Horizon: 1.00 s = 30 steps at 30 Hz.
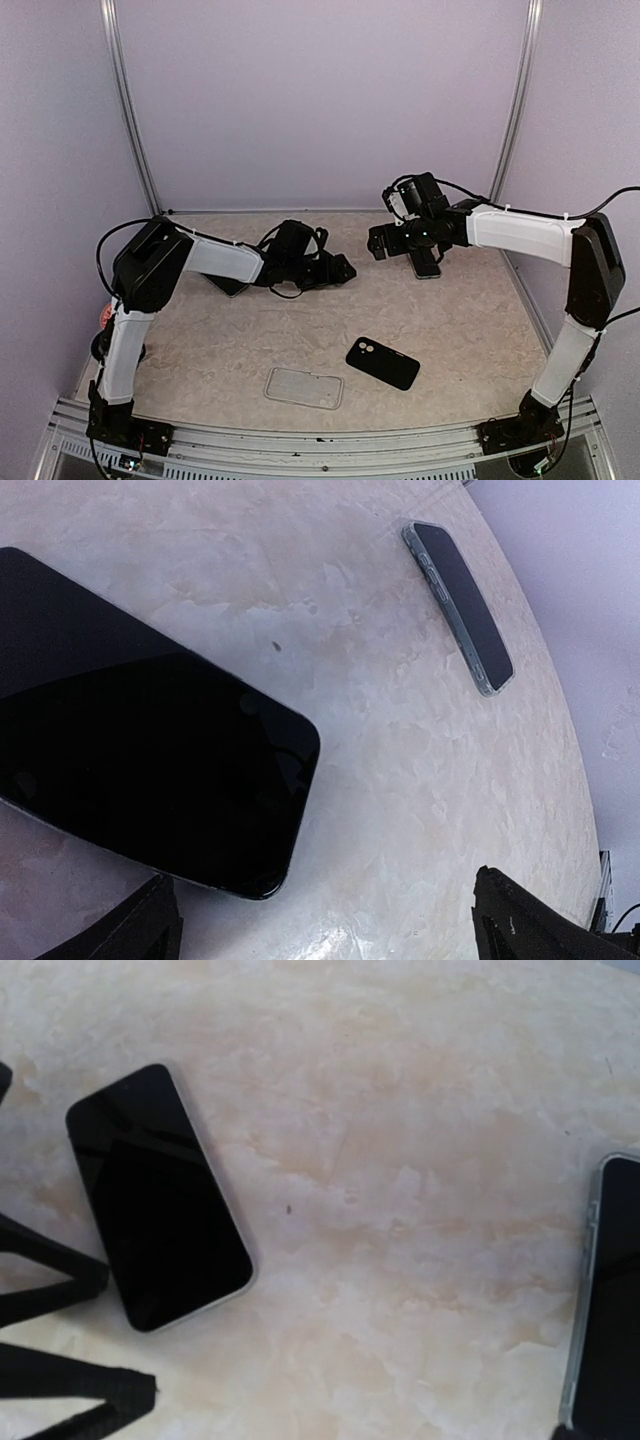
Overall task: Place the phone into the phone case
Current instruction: Rotate the phone at the center of the board.
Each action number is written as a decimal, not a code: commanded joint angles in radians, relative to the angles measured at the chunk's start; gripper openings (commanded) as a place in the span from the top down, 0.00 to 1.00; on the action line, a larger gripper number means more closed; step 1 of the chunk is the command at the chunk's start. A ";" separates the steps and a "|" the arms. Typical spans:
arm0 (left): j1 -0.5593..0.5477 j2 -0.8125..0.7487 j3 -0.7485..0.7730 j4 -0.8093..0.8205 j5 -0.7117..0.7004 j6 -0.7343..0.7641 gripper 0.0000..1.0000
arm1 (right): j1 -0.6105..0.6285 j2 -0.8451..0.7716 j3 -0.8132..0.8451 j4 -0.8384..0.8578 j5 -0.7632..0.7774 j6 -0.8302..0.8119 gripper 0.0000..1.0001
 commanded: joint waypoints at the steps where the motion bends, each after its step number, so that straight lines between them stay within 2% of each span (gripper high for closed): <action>1: 0.018 -0.047 -0.074 0.035 0.005 -0.025 0.01 | -0.010 0.003 0.028 -0.014 0.005 -0.016 0.01; 13: 0.080 -0.384 -0.413 0.095 -0.076 -0.061 0.01 | -0.010 0.049 -0.012 0.143 -0.115 -0.192 0.01; 23: 0.070 -0.626 -0.552 0.038 -0.139 -0.079 0.01 | -0.010 0.156 -0.024 0.302 -0.248 -0.316 0.01; 30: 0.040 -0.785 -0.641 -0.022 -0.183 -0.078 0.01 | -0.005 0.246 -0.041 0.448 -0.300 -0.345 0.01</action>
